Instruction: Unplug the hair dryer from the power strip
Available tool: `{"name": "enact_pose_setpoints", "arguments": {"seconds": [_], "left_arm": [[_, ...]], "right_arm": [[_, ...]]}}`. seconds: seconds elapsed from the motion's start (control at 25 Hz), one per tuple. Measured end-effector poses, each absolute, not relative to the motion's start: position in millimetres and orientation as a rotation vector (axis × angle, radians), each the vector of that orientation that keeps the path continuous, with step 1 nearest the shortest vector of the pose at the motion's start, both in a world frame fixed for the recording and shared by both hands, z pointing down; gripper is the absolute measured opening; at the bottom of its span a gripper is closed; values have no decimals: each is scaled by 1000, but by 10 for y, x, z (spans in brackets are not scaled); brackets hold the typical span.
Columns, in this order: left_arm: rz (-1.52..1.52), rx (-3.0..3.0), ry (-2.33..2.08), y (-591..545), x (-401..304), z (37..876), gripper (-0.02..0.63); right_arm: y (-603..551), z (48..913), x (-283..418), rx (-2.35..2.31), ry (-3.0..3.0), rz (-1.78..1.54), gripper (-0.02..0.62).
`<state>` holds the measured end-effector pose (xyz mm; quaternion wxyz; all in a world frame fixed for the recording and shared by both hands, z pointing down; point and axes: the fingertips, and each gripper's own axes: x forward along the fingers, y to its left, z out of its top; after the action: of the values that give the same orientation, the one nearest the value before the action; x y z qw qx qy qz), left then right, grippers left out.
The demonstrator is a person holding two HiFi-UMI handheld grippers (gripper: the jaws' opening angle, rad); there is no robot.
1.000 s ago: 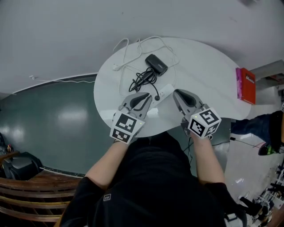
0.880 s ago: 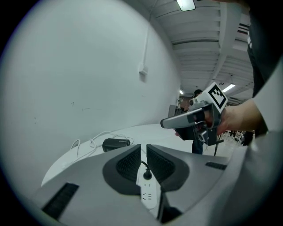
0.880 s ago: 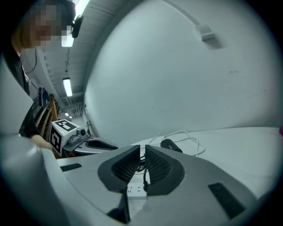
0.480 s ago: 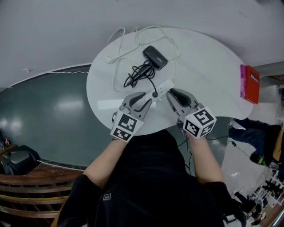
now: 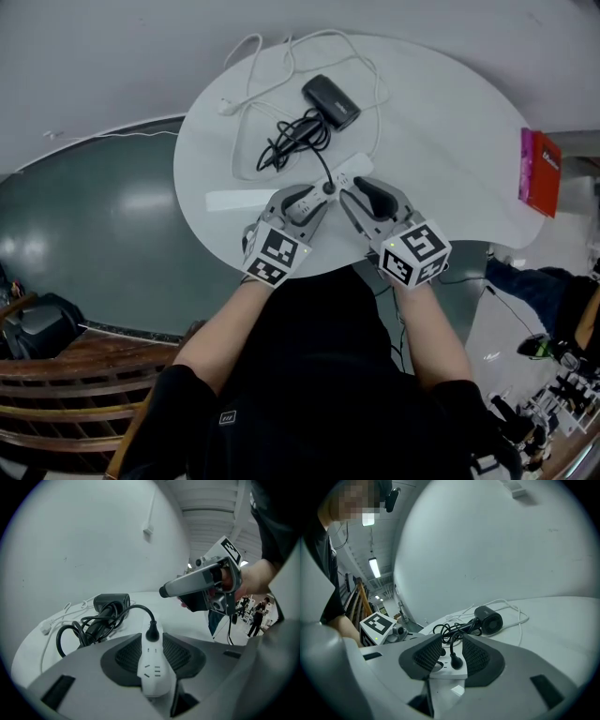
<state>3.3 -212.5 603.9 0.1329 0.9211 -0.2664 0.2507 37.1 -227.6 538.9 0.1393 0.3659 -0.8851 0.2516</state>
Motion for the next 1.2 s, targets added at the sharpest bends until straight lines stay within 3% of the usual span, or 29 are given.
{"name": "enact_pose_setpoints", "arguments": {"seconds": [0.96, 1.04, 1.2], "left_arm": [[772, 2755, -788, -2146, 5, 6211, 118], [763, 2754, -792, -2156, -4, 6211, 109], [779, 2764, -808, -2158, -15, 6207, 106]], "right_arm": [[-2362, 6049, -19, 1065, -2410, 429, 121], [-2366, 6062, 9, 1102, -2410, 404, 87], [-2363, 6056, -14, 1100, -2412, 361, 83]]}}
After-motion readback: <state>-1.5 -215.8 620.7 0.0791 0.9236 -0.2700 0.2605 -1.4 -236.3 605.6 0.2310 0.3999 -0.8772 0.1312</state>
